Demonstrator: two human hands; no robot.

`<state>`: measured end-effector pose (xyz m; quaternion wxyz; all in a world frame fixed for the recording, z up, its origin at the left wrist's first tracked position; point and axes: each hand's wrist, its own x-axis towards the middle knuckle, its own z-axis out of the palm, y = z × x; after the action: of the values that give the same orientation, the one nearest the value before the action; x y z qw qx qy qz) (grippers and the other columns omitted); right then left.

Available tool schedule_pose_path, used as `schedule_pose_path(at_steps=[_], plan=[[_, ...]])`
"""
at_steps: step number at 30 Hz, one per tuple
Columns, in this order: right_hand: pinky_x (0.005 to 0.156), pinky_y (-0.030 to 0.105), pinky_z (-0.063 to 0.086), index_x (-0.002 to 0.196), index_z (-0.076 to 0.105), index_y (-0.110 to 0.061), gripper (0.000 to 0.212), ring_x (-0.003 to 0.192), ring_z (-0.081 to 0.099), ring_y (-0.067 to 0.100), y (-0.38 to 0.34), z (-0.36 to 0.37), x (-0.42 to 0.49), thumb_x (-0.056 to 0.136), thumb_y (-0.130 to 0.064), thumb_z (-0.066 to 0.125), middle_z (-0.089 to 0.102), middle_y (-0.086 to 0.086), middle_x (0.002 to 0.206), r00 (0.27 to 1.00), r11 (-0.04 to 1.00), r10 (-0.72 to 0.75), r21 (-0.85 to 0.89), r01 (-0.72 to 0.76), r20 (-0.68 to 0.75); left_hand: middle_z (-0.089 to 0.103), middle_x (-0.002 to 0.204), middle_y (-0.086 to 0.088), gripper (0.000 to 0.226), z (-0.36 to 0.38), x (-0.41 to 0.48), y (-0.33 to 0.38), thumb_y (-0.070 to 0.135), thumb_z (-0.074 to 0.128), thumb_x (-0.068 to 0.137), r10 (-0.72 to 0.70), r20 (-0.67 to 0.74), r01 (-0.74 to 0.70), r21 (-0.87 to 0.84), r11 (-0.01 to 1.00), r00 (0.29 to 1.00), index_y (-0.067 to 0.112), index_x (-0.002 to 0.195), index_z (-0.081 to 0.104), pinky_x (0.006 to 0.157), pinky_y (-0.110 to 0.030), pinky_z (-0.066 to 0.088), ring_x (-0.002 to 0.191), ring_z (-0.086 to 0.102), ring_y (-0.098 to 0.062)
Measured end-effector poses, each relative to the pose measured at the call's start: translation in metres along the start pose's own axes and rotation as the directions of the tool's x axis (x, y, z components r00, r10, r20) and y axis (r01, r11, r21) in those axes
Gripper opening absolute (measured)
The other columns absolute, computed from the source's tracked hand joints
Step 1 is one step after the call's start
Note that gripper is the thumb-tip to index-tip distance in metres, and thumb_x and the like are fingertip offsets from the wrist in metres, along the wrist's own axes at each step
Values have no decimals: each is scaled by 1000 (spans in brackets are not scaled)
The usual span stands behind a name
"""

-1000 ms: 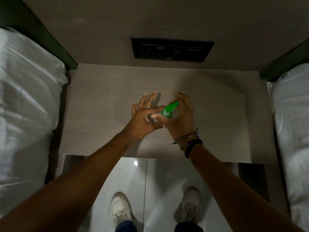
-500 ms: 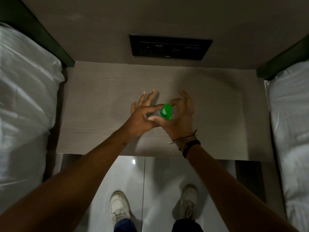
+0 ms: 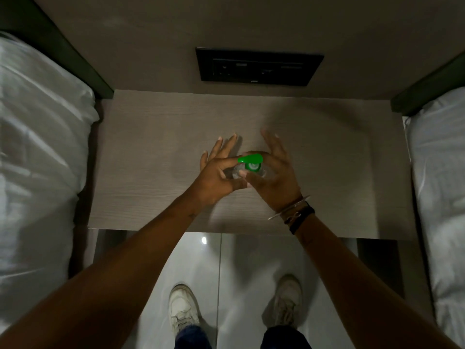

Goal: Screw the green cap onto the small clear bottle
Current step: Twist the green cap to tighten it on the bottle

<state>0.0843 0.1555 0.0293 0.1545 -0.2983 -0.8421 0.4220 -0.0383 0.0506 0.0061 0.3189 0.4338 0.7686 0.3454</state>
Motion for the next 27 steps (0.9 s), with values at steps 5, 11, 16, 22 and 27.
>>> schedule_pose_path(at_steps=[5, 11, 16, 22, 27], plan=[[99, 55, 41, 84, 61, -14, 56, 120, 49, 25, -14, 4, 2, 51, -54, 83, 59, 8, 122, 975, 992, 75, -82, -94, -207, 12, 158, 3, 55, 2, 1, 0, 38, 73, 72, -3, 20, 1, 58, 998, 1000, 53, 116, 43, 111, -48, -8, 143, -6, -14], [113, 57, 26, 114, 59, -14, 48, 139, 28, 28, -4, 1, -2, 73, -35, 73, 38, 13, 148, 1000, 1000, -17, -13, 17, -4, 12, 158, 1, 61, 1, 2, 0, 33, 75, 71, 2, 19, -2, -3, 1000, 1000, 50, 119, 42, 111, -48, -11, 141, -7, -12], [102, 55, 39, 106, 58, -16, 61, 126, 45, 24, -5, 1, -3, 58, -42, 84, 54, 1, 127, 984, 998, 53, -31, -59, -168, 13, 158, 1, 61, 2, 0, 1, 32, 74, 73, -9, 9, 9, -3, 1000, 1000, 45, 123, 41, 112, -51, -10, 142, -6, -13], [113, 52, 29, 117, 57, -12, 57, 137, 31, 29, -1, 0, -3, 68, -30, 81, 38, 15, 147, 1000, 999, 13, 33, -12, -26, 13, 158, 0, 61, -1, 0, 5, 29, 76, 72, -13, 10, 13, -16, 1000, 1000, 42, 123, 45, 112, -49, -10, 144, -5, -15], [107, 54, 34, 86, 61, -17, 43, 131, 40, 25, -4, 1, -1, 57, -35, 86, 55, 8, 130, 989, 999, 37, -8, -38, -144, 11, 159, 2, 57, -1, -1, 6, 31, 73, 74, -16, 22, 16, -14, 1000, 1000, 42, 123, 46, 112, -50, -10, 145, -6, -16]])
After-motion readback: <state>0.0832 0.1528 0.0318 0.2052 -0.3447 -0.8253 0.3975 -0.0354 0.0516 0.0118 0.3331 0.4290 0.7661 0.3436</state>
